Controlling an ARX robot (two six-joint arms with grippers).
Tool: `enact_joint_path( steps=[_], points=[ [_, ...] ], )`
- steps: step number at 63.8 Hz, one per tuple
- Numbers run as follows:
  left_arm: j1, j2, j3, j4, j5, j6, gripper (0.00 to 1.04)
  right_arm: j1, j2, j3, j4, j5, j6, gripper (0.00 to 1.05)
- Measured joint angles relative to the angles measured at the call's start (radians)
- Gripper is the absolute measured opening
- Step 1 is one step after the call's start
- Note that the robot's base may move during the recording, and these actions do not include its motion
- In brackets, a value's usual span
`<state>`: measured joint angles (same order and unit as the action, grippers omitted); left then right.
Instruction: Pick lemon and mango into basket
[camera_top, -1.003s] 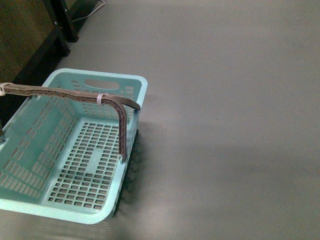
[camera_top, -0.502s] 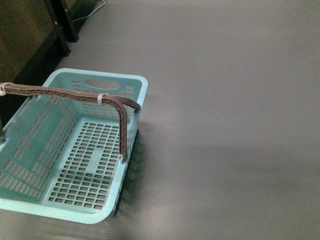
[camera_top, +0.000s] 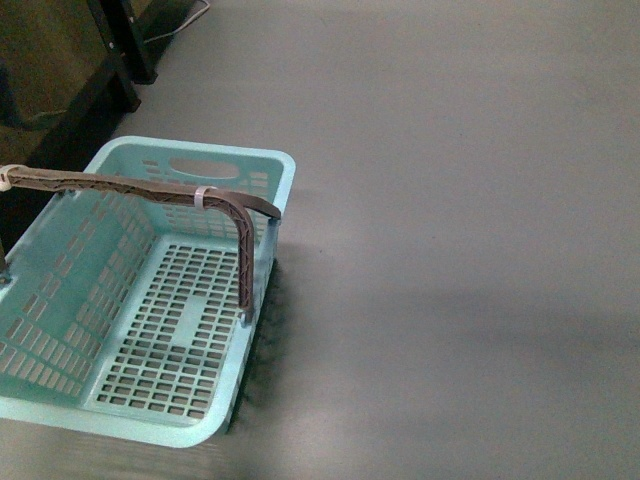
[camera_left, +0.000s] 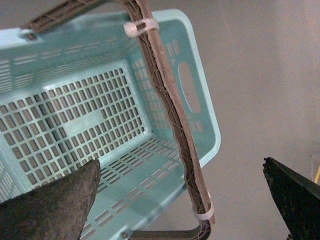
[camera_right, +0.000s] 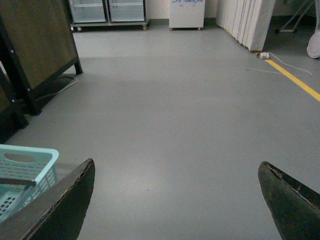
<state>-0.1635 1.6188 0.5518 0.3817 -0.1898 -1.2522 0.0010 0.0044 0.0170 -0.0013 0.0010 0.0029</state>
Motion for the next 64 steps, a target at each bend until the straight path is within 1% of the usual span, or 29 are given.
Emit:
enact_joint_path(
  steps=[19,32,41,55,58,62,64],
  points=[
    [-0.047,0.296,0.219,-0.016,-0.010,-0.010,0.98,0.000,0.000,0.000,0.000,0.000,0.000,0.96],
    [-0.053,0.469,0.402,-0.039,-0.003,-0.014,0.98,0.000,0.000,0.000,0.000,0.000,0.000,0.96],
    [-0.060,0.540,0.486,-0.048,0.008,-0.018,0.97,0.000,0.000,0.000,0.000,0.000,0.000,0.96],
    [-0.059,0.625,0.561,-0.076,0.015,-0.032,0.61,0.000,0.000,0.000,0.000,0.000,0.000,0.96],
    [-0.056,0.628,0.566,-0.083,0.013,-0.065,0.52,0.000,0.000,0.000,0.000,0.000,0.000,0.96],
    [-0.054,0.628,0.570,-0.081,0.014,-0.097,0.43,0.000,0.000,0.000,0.000,0.000,0.000,0.96],
    [-0.053,0.628,0.571,-0.079,0.014,-0.107,0.39,0.000,0.000,0.000,0.000,0.000,0.000,0.96]
  ],
)
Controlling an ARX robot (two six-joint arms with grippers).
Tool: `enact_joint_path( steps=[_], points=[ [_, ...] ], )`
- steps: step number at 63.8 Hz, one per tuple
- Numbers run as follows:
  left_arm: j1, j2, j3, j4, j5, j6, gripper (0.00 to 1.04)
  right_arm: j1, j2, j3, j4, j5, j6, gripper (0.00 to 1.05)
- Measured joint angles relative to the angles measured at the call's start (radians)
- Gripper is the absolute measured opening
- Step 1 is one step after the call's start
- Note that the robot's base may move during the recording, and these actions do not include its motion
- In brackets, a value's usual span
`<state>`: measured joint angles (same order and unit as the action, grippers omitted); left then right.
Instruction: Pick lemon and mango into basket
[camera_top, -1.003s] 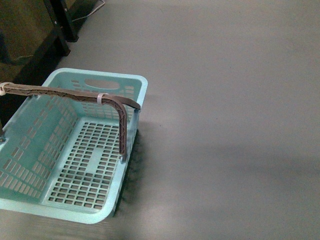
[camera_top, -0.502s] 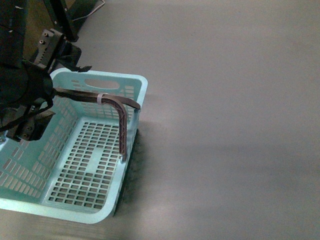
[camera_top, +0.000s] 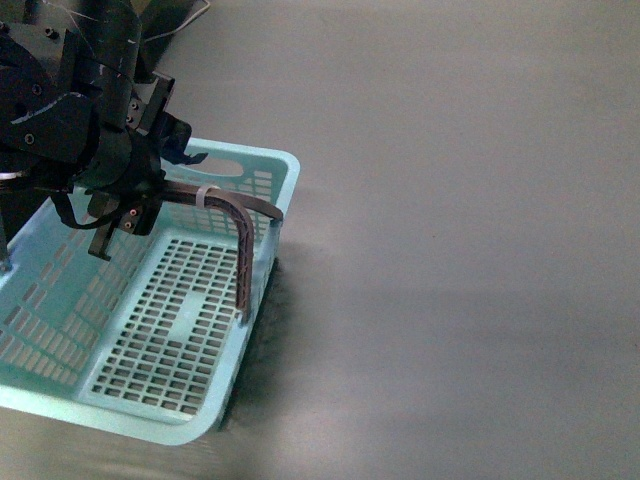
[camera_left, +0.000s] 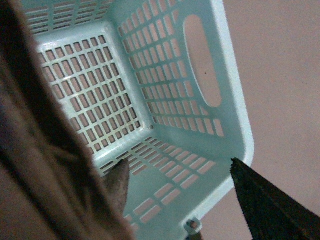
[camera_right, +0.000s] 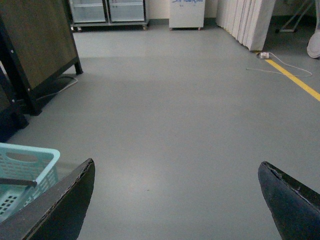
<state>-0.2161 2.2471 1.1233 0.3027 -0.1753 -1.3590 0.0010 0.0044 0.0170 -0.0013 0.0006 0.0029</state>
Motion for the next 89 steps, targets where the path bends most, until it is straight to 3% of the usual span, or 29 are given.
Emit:
enact_joint_path(
  steps=[6,25,51,66,80,89],
  points=[
    [0.005,-0.002,-0.002,0.006,0.003,-0.006,0.29,0.000,0.000,0.000,0.000,0.000,0.000,0.96],
    [-0.001,-0.157,-0.159,0.039,-0.008,-0.062,0.29,0.000,0.000,0.000,0.000,0.000,0.000,0.96],
    [-0.053,-0.760,-0.354,-0.056,-0.070,-0.159,0.28,0.000,0.000,0.000,0.000,0.000,0.000,0.96],
    [-0.154,-1.109,-0.353,-0.233,-0.190,-0.207,0.28,0.000,0.000,0.000,0.000,0.000,0.000,0.96],
    [-0.251,-1.216,-0.309,-0.335,-0.304,-0.187,0.28,0.000,0.000,0.000,0.000,0.000,0.000,0.96],
    [-0.263,-1.234,-0.293,-0.340,-0.325,-0.158,0.28,0.000,0.000,0.000,0.000,0.000,0.000,0.96]
  ],
)
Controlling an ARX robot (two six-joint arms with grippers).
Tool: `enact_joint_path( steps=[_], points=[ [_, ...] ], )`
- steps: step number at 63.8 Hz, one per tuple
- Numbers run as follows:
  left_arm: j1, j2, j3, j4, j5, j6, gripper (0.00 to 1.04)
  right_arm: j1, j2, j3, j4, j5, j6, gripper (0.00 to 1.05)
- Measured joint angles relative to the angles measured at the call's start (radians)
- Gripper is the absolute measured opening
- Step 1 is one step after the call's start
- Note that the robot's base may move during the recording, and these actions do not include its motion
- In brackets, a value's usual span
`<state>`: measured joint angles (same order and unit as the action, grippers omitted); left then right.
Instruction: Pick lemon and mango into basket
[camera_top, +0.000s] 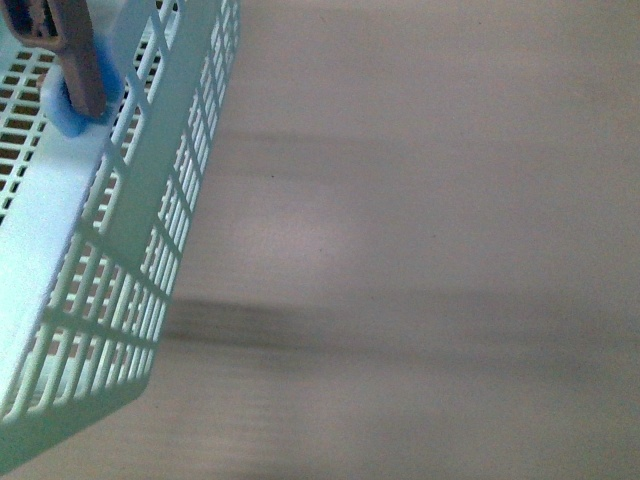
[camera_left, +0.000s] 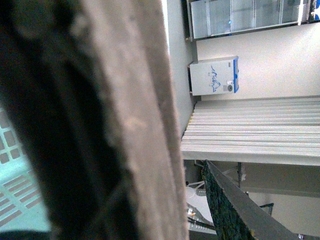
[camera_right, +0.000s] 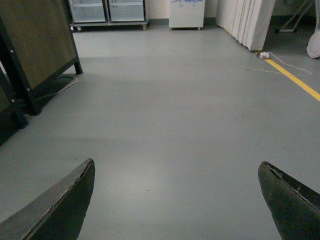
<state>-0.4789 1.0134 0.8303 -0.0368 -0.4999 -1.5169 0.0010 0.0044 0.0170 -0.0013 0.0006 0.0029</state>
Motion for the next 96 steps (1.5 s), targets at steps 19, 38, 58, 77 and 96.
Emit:
enact_joint_path(
  steps=[19,38,58,77,96],
  points=[
    [-0.001,0.002,0.000,-0.004,0.000,0.005,0.28,0.000,0.000,0.000,0.000,0.000,0.000,0.96],
    [-0.001,0.002,0.000,-0.004,0.002,0.005,0.28,0.000,0.000,0.000,0.000,0.000,0.000,0.96],
    [-0.001,0.002,0.001,-0.004,0.001,0.005,0.28,0.000,0.000,0.000,0.000,-0.001,0.000,0.96],
    [-0.001,0.002,0.002,-0.004,0.002,0.005,0.28,0.000,0.000,0.000,0.000,0.000,0.000,0.96],
    [-0.001,0.002,0.002,-0.004,0.001,0.005,0.28,0.000,0.000,0.000,0.000,0.000,0.000,0.96]
  ],
)
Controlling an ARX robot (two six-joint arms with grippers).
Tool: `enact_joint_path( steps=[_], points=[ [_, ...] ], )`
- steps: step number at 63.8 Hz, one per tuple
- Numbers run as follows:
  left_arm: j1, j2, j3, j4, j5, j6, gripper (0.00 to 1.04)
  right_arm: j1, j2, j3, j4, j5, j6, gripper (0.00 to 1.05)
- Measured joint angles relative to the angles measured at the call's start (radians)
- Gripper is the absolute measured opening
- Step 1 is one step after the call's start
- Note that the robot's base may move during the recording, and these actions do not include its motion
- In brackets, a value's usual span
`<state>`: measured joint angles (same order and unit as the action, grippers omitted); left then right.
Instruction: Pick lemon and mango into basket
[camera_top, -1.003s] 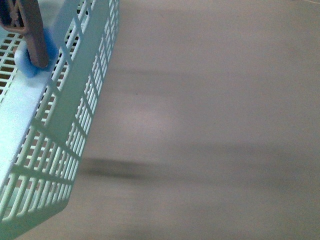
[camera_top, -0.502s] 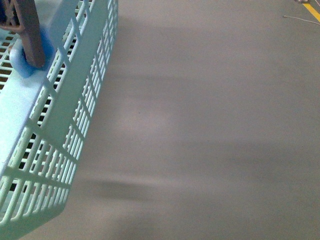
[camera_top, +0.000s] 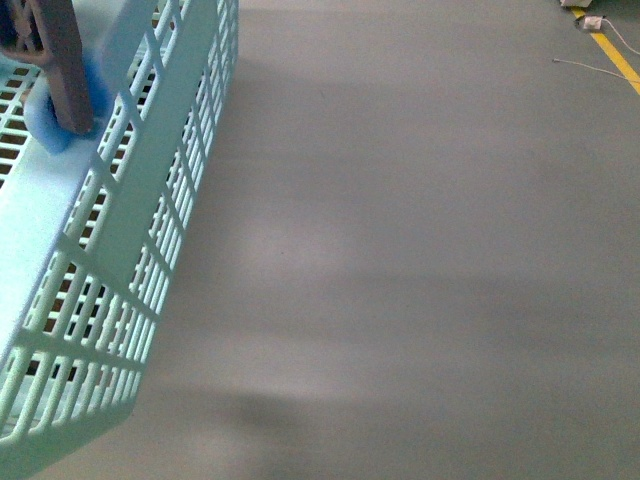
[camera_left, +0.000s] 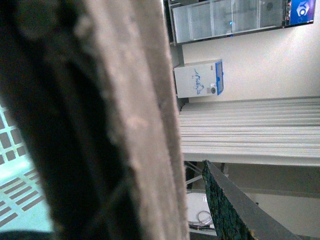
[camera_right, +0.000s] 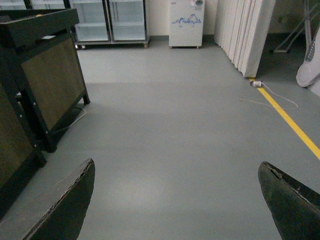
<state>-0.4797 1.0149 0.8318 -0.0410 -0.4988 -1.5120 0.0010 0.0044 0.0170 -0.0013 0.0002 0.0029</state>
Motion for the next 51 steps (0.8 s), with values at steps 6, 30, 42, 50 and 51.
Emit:
enact_joint_path(
  steps=[6,30,42,50,51],
  points=[
    [0.000,0.000,0.000,0.000,0.000,0.000,0.28,0.000,0.000,0.000,0.000,0.000,0.000,0.96],
    [0.000,0.000,0.000,0.000,0.000,0.000,0.28,0.000,0.000,0.000,0.000,0.000,0.000,0.96],
    [0.000,0.000,0.000,0.000,0.000,0.000,0.28,0.000,0.000,0.000,0.000,0.000,0.000,0.96],
    [0.000,0.000,0.000,0.000,0.000,0.000,0.27,0.000,0.000,0.000,0.000,0.000,0.000,0.96],
    [0.000,0.000,0.000,0.000,0.000,0.000,0.27,0.000,0.000,0.000,0.000,0.000,0.000,0.96]
  ],
)
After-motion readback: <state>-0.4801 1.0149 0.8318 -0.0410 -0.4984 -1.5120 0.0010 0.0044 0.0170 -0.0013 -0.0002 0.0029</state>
